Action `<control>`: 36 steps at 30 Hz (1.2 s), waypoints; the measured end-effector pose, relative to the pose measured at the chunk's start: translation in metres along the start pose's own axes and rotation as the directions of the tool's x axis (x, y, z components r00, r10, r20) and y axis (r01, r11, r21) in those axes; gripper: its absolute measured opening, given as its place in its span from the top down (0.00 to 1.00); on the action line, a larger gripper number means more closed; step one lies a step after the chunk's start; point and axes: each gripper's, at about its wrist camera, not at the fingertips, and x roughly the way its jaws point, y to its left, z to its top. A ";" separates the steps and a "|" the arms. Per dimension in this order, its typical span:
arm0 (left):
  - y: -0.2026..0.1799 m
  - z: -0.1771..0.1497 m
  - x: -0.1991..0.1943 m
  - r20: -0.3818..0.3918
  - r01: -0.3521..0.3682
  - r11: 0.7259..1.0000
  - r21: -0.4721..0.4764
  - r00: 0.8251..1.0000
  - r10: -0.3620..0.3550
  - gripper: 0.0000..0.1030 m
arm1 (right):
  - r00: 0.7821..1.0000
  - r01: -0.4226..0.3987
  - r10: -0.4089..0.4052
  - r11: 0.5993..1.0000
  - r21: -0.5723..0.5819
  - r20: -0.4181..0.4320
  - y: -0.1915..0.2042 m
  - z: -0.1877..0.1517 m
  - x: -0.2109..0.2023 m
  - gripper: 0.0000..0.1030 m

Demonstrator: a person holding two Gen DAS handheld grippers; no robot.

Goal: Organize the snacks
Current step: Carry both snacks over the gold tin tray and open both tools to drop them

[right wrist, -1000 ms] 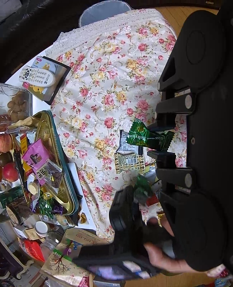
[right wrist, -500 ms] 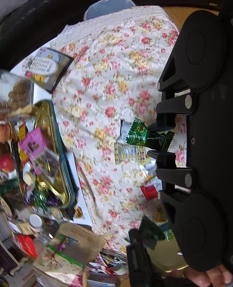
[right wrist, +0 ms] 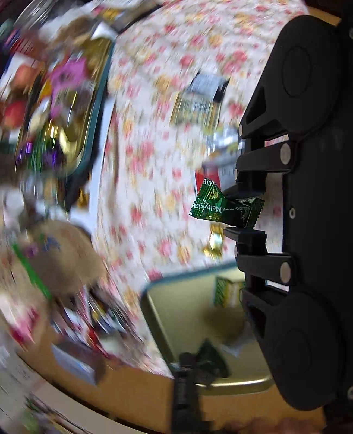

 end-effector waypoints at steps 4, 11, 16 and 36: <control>0.029 0.005 0.001 0.005 -0.029 0.997 -0.076 1.000 0.029 0.68 | 0.999 -0.033 0.033 0.997 -0.071 -0.003 0.028 -0.009 0.008 0.77; 0.030 0.012 0.014 -0.074 0.024 0.993 -0.117 0.997 -0.033 0.68 | 0.997 -0.074 0.078 0.988 -0.136 0.026 0.059 -0.014 0.012 0.77; 0.016 0.013 0.010 -0.059 0.021 0.995 -0.094 0.998 -0.027 0.67 | 0.988 -0.144 0.150 0.979 -0.142 0.039 0.075 -0.013 0.006 0.76; -0.003 0.014 0.012 -0.094 0.047 0.996 -0.073 0.994 -0.053 0.67 | 0.998 0.011 -0.010 1.000 0.016 -0.054 0.056 0.001 0.034 0.51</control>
